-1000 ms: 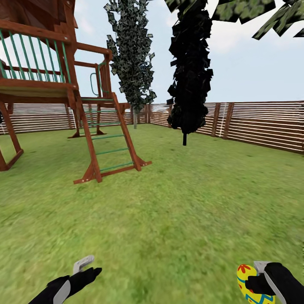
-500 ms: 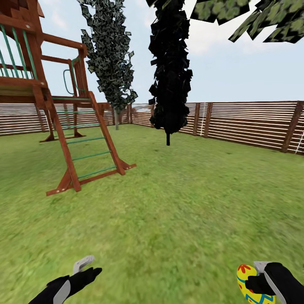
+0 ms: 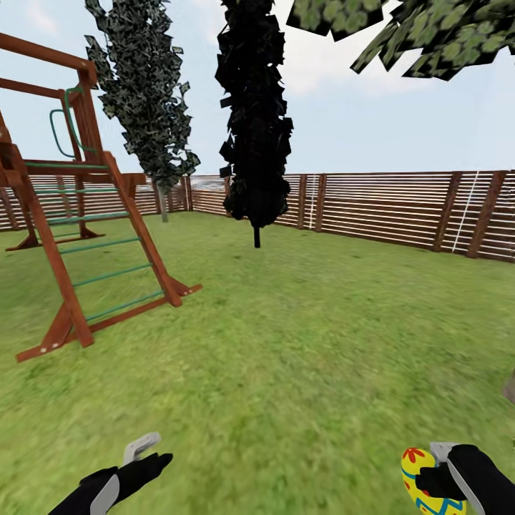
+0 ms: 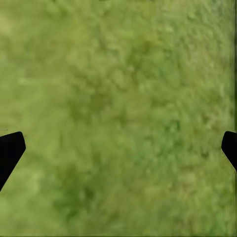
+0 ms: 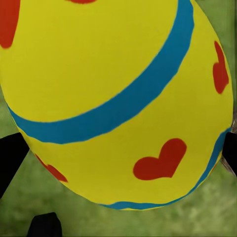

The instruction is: Take the three Easter eggs out of the wicker basket on the lawn in the garden, then place them on the lawn next to a single tree (choose any tree) so that all three eggs are next to the same tree and none are left in the basket.

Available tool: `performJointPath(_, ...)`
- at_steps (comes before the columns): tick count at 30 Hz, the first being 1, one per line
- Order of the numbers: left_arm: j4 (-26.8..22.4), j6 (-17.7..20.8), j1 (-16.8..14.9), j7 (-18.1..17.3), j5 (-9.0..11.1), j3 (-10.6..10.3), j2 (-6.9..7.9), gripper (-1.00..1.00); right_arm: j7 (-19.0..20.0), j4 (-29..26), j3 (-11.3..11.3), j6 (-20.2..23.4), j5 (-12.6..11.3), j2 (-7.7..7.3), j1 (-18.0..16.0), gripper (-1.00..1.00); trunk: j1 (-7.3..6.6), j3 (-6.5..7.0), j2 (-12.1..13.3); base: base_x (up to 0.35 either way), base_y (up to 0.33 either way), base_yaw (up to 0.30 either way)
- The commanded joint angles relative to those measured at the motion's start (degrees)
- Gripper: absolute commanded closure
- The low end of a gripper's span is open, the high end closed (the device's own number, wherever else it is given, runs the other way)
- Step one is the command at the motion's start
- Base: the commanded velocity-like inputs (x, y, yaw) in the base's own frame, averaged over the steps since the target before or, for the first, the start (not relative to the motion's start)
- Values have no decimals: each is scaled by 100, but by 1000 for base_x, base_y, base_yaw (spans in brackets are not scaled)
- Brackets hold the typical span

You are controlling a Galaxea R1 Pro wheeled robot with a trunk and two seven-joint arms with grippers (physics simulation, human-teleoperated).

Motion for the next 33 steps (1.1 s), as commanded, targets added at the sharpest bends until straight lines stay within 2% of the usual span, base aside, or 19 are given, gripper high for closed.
performJointPath(1, -10, 55, -1, -19, 40, 33, -1, -100, 6, -6, 3, 27, -17, -1, -4, 100, 3, -7, -3, 335, 73, -270)
performJointPath(26, -10, 55, 1, -19, 40, 39, -4, -100, 6, -4, 3, 27, -17, -1, -4, 100, 3, -7, -3, 335, 34, -269)
performJointPath(33, -10, 30, 1, -19, 33, 33, -1, -100, 6, -5, 8, 27, -13, -1, -4, 100, 3, -7, -3, 318, 166, -38)
